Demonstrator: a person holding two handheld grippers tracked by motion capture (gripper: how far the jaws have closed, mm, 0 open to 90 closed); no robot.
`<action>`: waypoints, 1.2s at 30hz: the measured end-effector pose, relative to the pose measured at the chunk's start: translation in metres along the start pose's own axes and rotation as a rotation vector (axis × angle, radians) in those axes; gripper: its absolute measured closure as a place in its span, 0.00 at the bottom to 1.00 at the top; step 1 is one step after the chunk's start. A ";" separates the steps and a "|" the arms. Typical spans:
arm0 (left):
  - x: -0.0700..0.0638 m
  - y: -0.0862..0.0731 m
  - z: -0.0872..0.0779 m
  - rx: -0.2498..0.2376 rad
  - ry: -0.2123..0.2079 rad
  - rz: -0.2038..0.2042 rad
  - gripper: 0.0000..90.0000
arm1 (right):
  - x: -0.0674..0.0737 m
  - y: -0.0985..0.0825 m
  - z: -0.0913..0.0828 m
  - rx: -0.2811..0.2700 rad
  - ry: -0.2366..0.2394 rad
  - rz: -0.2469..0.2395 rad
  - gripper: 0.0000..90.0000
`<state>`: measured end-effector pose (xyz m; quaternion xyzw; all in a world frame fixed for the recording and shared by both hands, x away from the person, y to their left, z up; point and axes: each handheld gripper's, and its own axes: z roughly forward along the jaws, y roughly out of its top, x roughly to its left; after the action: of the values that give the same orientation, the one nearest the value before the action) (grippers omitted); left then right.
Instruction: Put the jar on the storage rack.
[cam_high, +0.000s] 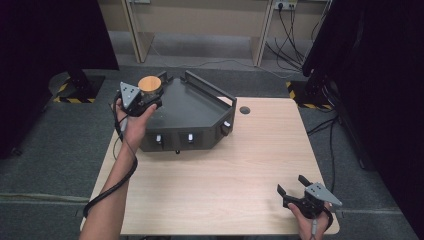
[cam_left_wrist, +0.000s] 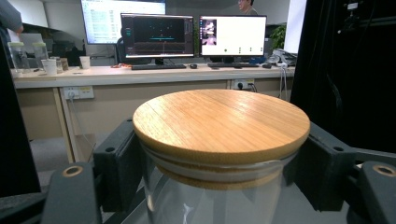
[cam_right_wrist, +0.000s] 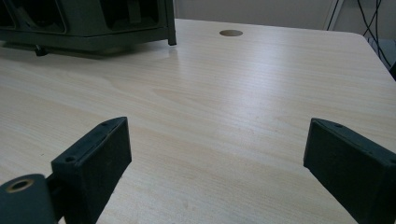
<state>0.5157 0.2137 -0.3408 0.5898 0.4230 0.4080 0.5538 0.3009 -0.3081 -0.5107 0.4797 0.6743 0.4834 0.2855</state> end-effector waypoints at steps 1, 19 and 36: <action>0.000 -0.001 0.001 0.001 0.000 -0.001 0.29 | 0.000 0.000 0.000 0.000 -0.001 0.000 0.09; -0.003 -0.008 0.009 0.029 -0.005 0.011 0.29 | 0.001 0.000 0.000 0.000 0.000 -0.002 0.09; -0.002 -0.013 0.014 0.058 -0.002 -0.012 0.29 | 0.001 0.000 0.000 -0.001 0.000 -0.005 0.09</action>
<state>0.5279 0.2078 -0.3544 0.6034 0.4378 0.3916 0.5393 0.3005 -0.3071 -0.5106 0.4779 0.6752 0.4832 0.2868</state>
